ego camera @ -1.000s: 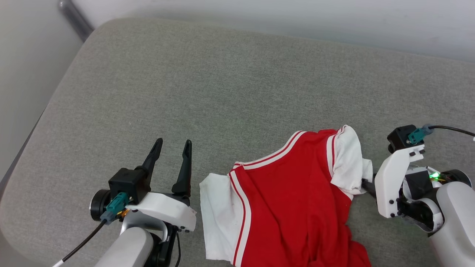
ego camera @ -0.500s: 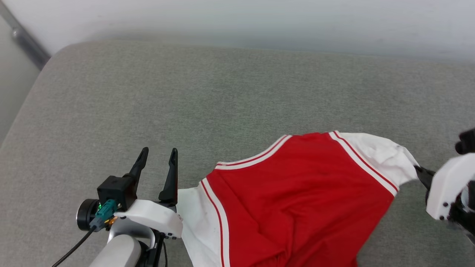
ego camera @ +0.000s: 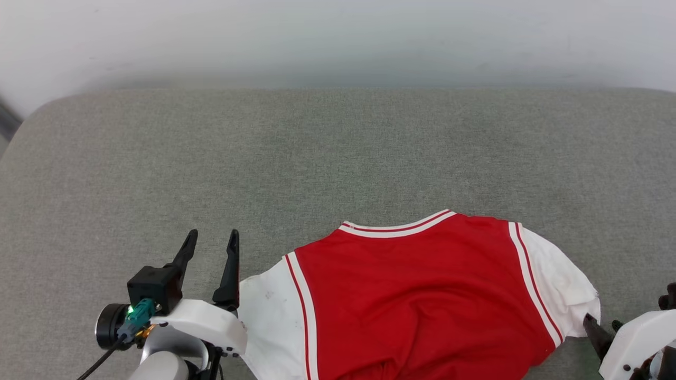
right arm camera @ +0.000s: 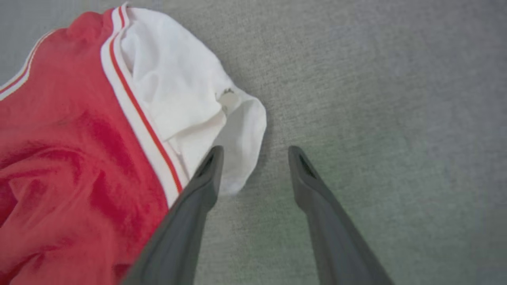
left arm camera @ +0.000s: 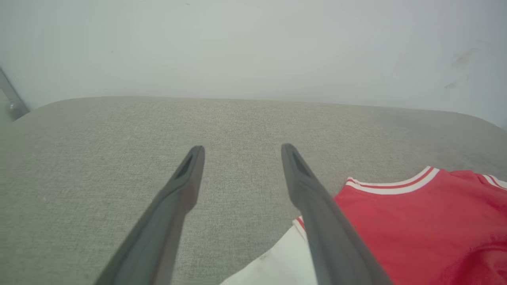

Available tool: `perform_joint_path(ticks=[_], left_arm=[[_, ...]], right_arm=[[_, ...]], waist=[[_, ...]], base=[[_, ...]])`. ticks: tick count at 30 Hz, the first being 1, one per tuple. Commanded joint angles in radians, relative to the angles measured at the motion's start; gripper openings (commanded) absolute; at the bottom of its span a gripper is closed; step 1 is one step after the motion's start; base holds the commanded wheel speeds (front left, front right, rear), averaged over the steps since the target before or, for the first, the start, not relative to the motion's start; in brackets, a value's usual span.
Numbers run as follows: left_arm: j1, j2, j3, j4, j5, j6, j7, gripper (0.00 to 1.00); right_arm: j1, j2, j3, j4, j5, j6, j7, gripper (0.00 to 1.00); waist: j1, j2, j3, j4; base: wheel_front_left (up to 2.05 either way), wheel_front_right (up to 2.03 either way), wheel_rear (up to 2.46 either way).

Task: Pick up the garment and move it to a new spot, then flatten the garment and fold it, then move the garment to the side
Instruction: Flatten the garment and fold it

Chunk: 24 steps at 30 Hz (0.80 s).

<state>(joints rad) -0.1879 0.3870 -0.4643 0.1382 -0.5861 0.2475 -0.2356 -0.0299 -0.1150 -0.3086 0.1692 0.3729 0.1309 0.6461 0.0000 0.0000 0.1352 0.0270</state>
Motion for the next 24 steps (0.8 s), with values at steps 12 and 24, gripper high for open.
perform_joint_path(ticks=[12, 24], left_arm=[[0.100, 0.044, 0.036, -0.028, -0.036, 0.044, 0.020, 1.00], [0.138, 0.104, 0.066, -0.067, -0.067, 0.072, 0.094, 1.00]], right_arm=[[0.093, -0.003, 0.105, -0.157, -0.114, 0.000, -0.385, 1.00], [0.096, 0.010, 0.233, -0.301, -0.166, 0.000, -0.591, 1.00]], waist=[[0.0000, 0.0000, -0.125, -0.024], [0.0000, 0.0000, -0.158, -0.051]], base=[[0.00, 0.00, 0.00], [0.00, 0.00, 0.00]])
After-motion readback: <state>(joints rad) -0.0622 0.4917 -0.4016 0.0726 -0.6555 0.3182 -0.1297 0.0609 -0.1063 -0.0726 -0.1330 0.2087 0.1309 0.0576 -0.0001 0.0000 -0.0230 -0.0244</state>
